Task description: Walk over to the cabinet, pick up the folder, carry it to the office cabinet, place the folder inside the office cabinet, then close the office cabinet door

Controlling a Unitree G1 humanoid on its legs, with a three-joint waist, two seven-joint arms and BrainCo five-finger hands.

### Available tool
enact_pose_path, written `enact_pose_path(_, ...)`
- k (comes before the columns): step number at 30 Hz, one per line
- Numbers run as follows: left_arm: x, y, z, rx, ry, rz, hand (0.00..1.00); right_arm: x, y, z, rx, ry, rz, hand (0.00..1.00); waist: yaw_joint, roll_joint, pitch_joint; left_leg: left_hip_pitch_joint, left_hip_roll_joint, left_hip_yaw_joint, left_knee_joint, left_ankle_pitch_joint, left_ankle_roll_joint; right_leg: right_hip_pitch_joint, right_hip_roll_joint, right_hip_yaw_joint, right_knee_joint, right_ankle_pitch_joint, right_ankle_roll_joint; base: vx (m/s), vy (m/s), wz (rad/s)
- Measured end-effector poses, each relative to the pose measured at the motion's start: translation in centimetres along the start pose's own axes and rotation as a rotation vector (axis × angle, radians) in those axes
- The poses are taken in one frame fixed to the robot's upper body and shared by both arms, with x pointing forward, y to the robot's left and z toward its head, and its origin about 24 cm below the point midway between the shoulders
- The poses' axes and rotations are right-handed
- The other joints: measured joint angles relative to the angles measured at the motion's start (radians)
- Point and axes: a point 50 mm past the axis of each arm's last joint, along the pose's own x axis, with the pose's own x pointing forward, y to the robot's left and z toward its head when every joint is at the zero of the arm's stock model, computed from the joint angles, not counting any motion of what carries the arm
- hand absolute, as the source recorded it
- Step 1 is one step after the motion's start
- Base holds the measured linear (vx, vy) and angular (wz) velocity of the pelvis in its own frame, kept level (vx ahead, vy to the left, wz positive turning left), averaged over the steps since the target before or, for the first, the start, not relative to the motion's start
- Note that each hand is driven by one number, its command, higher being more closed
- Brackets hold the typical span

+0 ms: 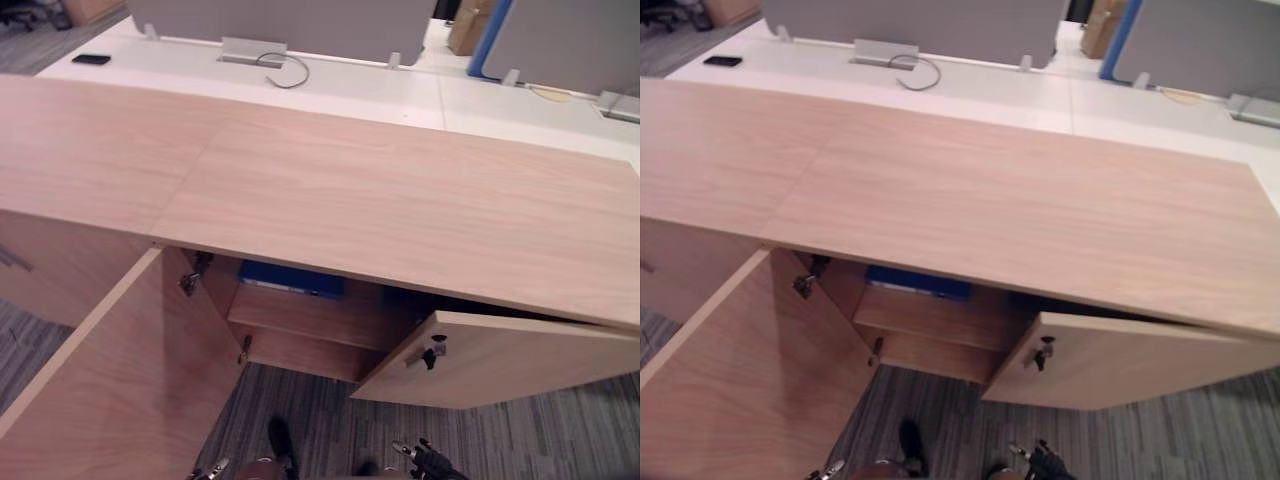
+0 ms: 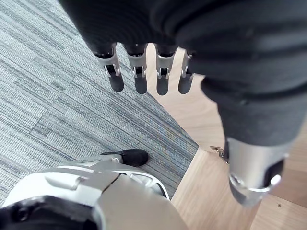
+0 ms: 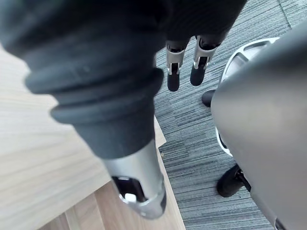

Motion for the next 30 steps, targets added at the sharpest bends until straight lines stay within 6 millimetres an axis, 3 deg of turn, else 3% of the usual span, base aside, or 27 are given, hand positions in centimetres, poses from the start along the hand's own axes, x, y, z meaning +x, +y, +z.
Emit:
enact_pose_path(4, 0.0, -0.1, 0.1, 0.011, -0.004, -0.005, 0.0, 0.0, 0.1, 0.1, -0.005, -0.004, 0.002, 0.0, -0.001, 0.002, 0.002, 0.013, -0.023, -0.016, 0.0, -0.011, 0.009, 0.02, -0.019, 0.0, 0.001, 0.003, -0.003, 0.06, 0.017, 0.17)
enact_pose_path(7, 0.0, -0.3, 0.1, 0.016, -0.004, -0.012, 0.0, 0.0, -0.1, 0.5, -0.01, -0.021, 0.0, 0.0, -0.005, 0.012, 0.014, 0.052, -0.049, -0.044, -0.001, -0.054, 0.045, 0.03, -0.089, -0.015, 0.143, -0.027, 0.004, 0.08, 0.04, 0.15)
enact_pose_path(8, 0.1, -0.7, 0.3, 0.05, -0.015, -0.028, 0.0, 0.0, -0.1, 1.1, -0.016, -0.049, 0.002, 0.0, -0.024, 0.025, 0.02, 0.066, -0.046, -0.079, -0.001, -0.058, 0.049, -0.012, -0.125, 0.002, 0.298, -0.031, -0.026, 0.03, 0.072, 0.46)
enact_pose_path(10, 0.3, -0.9, 1.1, 0.082, -0.039, -0.039, 0.0, 0.0, -0.2, 1.4, -0.048, -0.064, 0.003, 0.0, -0.029, 0.028, 0.024, 0.076, -0.036, -0.116, 0.0, -0.059, 0.049, -0.063, -0.148, 0.084, 0.435, -0.057, -0.087, 0.0, 0.078, 0.59)
enact_pose_path(12, 0.3, -1.3, 1.8, 0.101, -0.07, -0.05, 0.0, 0.0, -0.5, 1.4, -0.065, -0.065, -0.004, 0.0, -0.025, 0.028, 0.023, 0.072, -0.025, -0.131, 0.002, -0.061, 0.044, -0.083, -0.155, 0.157, 0.454, -0.059, -0.077, 0.02, 0.045, 0.61)
enact_pose_path(15, 0.3, -1.1, 2.0, 0.114, -0.079, -0.047, 0.0, 0.0, -0.1, 1.0, -0.069, -0.049, 0.012, 0.0, -0.017, 0.008, 0.008, 0.02, -0.006, -0.157, 0.062, -0.067, 0.002, -0.068, -0.108, 0.227, 0.266, -0.036, 0.007, 0.04, -0.101, 0.41)
enact_pose_path(16, 0.3, -0.9, 2.2, 0.113, -0.087, -0.042, 0.0, 0.0, 0.0, 0.6, -0.066, -0.031, 0.016, 0.0, -0.014, -0.002, 0.006, -0.023, 0.002, -0.167, 0.125, -0.085, -0.018, -0.046, -0.075, 0.227, 0.147, -0.032, 0.011, 0.04, -0.233, 0.34)
enact_pose_path(18, 0.3, -0.3, 2.3, 0.097, -0.09, -0.022, 0.0, -0.1, 0.2, 0.0, -0.061, -0.009, 0.021, 0.0, 0.004, -0.029, 0.008, -0.069, 0.007, -0.166, 0.211, -0.119, -0.035, -0.026, -0.046, 0.209, 0.063, 0.017, 0.024, 0.03, -0.311, 0.06)
enact_pose_path(19, 0.3, -0.2, 2.0, 0.074, -0.083, -0.012, 0.0, -0.1, 0.1, -0.1, -0.061, -0.003, 0.018, 0.0, 0.01, -0.028, 0.01, -0.075, 0.022, -0.168, 0.243, -0.132, -0.05, -0.004, -0.03, 0.215, 0.036, 0.004, 0.038, 0.05, -0.349, -0.08)
enact_pose_path(24, 0.0, 0.4, 1.1, -0.003, -0.061, 0.022, 0.0, -0.2, 0.0, -0.5, -0.041, 0.006, 0.018, 0.0, 0.013, -0.038, 0.005, -0.014, 0.088, -0.186, 0.156, -0.082, -0.103, 0.028, 0.044, 0.21, 0.019, -0.018, 0.002, 0.02, -0.231, -0.03)
enact_pose_path(30, 0.0, 0.4, 0.7, -0.041, -0.042, 0.03, 0.0, -0.2, -0.2, -0.7, -0.04, 0.008, 0.009, 0.0, 0.013, -0.033, 0.003, 0.054, 0.09, -0.233, 0.003, 0.009, -0.116, 0.053, 0.071, 0.173, 0.015, -0.031, -0.009, -0.02, -0.072, 0.22)
